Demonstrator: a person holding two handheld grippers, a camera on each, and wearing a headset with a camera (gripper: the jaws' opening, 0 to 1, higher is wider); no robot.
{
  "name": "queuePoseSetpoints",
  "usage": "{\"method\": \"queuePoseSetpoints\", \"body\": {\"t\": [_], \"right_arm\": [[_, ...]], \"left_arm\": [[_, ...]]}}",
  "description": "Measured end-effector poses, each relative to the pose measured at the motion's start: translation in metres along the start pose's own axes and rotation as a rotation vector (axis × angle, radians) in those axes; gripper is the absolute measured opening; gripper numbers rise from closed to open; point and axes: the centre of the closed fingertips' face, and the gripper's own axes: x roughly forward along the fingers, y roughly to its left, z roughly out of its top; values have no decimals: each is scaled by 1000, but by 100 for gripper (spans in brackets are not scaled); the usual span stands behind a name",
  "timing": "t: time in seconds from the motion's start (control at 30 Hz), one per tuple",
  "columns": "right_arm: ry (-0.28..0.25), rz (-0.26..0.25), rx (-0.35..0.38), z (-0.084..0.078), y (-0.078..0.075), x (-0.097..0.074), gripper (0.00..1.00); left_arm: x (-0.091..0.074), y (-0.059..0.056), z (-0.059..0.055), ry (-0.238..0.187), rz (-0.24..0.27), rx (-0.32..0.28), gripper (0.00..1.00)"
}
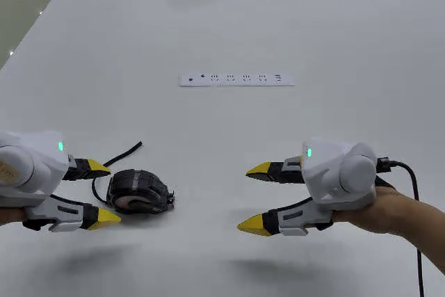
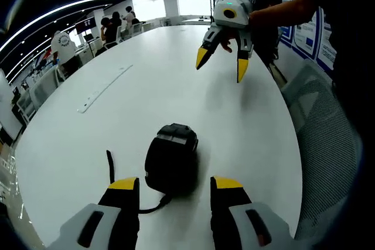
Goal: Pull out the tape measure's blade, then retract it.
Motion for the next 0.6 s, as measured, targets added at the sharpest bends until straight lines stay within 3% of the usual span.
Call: {"method": "queuePoseSetpoints", "body": {"t": [0.6], "right_arm": [[12,51,-6,3,-10,42,44]], "left_arm": [[25,2,-6,85,-81,76,35]]}}
